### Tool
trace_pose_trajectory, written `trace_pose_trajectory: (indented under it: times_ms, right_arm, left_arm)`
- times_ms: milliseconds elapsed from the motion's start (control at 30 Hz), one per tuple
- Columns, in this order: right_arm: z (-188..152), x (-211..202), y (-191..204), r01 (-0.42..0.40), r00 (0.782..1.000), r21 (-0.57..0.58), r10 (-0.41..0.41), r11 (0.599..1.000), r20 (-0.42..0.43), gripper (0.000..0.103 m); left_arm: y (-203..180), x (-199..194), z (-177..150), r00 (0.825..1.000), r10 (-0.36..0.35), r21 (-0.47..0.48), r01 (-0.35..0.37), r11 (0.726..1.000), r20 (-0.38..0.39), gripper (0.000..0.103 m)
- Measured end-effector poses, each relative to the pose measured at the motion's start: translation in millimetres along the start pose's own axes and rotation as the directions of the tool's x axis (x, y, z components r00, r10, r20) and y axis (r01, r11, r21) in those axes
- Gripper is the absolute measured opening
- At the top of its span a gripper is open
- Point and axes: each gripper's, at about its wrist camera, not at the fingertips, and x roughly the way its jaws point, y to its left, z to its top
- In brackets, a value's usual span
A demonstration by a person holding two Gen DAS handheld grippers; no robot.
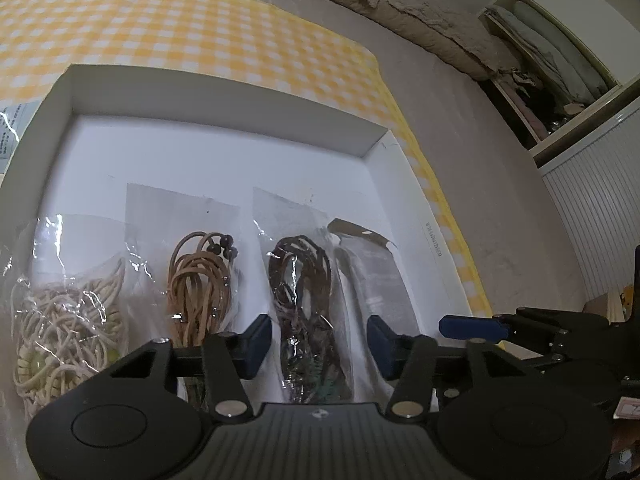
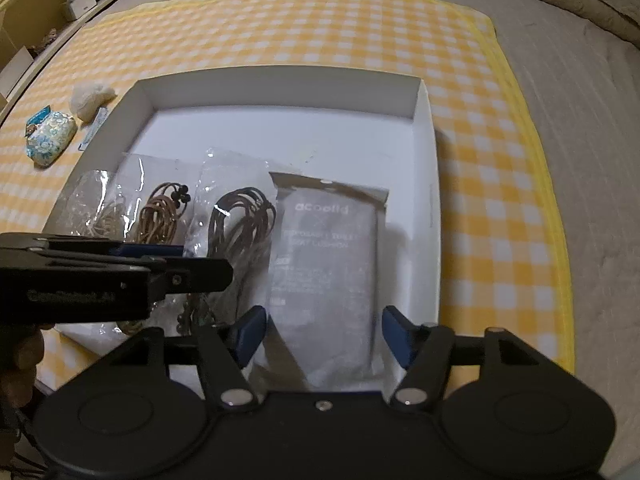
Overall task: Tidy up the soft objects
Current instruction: 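Lower the dark-cord bag with the left tool while the right tool lowers the grey pouch into the box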
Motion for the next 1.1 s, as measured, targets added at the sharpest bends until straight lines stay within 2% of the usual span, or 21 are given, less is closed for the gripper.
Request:
trace_pose_trajectory:
  times_ms: [133, 367, 533, 633, 767, 933, 967, 1000, 1100]
  right_arm:
    - [1.2, -1.2, -1.8, 0.009, 1.000, 0.009, -0.009, 1.000, 0.000, 0.070]
    - [-0.8, -5.5, 0.4, 0.016, 1.000, 0.015, -0.016, 1.000, 0.014, 0.073]
    - [-4.5, -12.6, 4.6, 0.013, 0.999, 0.006, -0.013, 1.000, 0.039, 0.083]
    - [-5.1, -18.7, 6.3, 0.013, 0.998, 0.001, -0.013, 1.000, 0.055, 0.084]
    - [-5.8, -30.5, 6.7, 0.012, 0.996, 0.015, -0.013, 1.000, 0.091, 0.091]
    - [-7.0, -46.1, 7.6, 0.022, 0.990, 0.024, -0.025, 0.999, 0.138, 0.095]
    - [-7.3, -49.0, 8.0, 0.025, 0.988, 0.026, -0.029, 0.999, 0.149, 0.097]
    - [-7.5, -51.9, 8.4, 0.028, 0.987, 0.029, -0.032, 0.999, 0.160, 0.103]
    - [-7.3, -57.8, 8.6, 0.035, 0.981, 0.041, -0.042, 0.999, 0.190, 0.103]
  left_arm:
    - [-0.9, -4.2, -0.1, 1.000, 0.003, 0.016, -0.003, 1.000, -0.003, 0.065]
    - [-3.7, -15.9, -1.7, 1.000, 0.019, 0.050, -0.019, 0.999, 0.006, 0.086]
    - [-6.0, -27.5, -1.5, 0.999, 0.022, 0.077, -0.024, 0.997, 0.024, 0.091]
    - [-7.2, -35.6, -0.7, 0.999, 0.022, 0.087, -0.025, 0.996, 0.035, 0.095]
    - [-9.3, -48.9, 1.6, 0.998, 0.022, 0.101, -0.028, 0.994, 0.060, 0.098]
    - [-12.2, -64.8, 4.8, 0.997, 0.017, 0.119, -0.026, 0.993, 0.081, 0.101]
    - [-12.7, -67.7, 5.2, 0.996, 0.021, 0.128, -0.032, 0.991, 0.086, 0.102]
    - [-13.4, -71.1, 5.6, 0.995, 0.029, 0.139, -0.042, 0.989, 0.093, 0.103]
    - [-14.1, -79.5, 7.1, 0.992, 0.054, 0.161, -0.073, 0.984, 0.117, 0.103]
